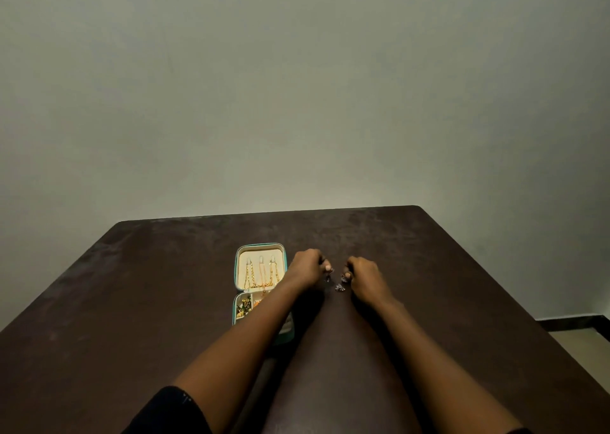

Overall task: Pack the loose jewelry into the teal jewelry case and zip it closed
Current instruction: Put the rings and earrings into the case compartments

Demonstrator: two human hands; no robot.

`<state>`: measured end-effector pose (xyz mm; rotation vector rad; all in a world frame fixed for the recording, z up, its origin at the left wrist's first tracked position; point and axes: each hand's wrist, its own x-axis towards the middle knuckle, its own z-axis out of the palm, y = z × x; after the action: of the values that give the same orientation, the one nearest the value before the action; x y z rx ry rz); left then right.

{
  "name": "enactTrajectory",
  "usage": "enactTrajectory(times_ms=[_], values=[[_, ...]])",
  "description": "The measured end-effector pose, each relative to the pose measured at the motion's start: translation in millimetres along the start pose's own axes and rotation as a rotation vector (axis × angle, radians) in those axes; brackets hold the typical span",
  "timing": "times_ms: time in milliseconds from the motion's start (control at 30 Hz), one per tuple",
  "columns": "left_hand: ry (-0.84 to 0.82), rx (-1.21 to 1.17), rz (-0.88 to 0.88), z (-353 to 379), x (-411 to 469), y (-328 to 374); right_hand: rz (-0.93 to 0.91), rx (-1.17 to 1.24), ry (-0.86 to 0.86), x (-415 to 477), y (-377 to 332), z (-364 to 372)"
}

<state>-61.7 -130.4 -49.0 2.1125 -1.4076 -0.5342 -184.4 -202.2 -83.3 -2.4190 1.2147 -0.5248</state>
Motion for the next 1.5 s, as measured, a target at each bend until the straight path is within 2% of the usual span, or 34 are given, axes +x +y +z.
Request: enactTrajectory(times_ms=[200,400,633,867,1033,1200,1333,1500], values=[[0.038,-0.289,-0.01,-7.6,-6.7,-7.4,0.101,0.241,0.097,-0.5,-5.7,-3.5],[0.027,-0.624,-0.044,-17.7,-20.1,-9.9,0.152,0.743,0.115,-4.8,-17.4,-16.4],[-0.004,-1.054,-0.067,-28.1,-33.1,-4.6,0.246,1.248,0.041,-13.3,-39.6,-35.3],[0.008,-1.264,-0.071,-35.6,-41.4,0.5,0.322,1.616,-0.092,-18.2,-59.3,-51.0],[-0.012,-1.343,-0.085,-39.4,-48.7,6.8,0.345,1.811,-0.23,-26.5,-70.5,-62.7],[-0.1,-1.519,-0.103,-42.9,-54.2,14.6,0.357,1.946,-0.271,-35.8,-84.7,-68.0],[-0.186,-1.596,-0.065,-50.0,-62.3,22.9,0.356,1.973,-0.305,-41.5,-92.1,-71.4],[-0.187,-1.638,-0.068,-58.2,-67.1,29.1,0.369,1.946,-0.343,-45.2,-100.9,-78.9]])
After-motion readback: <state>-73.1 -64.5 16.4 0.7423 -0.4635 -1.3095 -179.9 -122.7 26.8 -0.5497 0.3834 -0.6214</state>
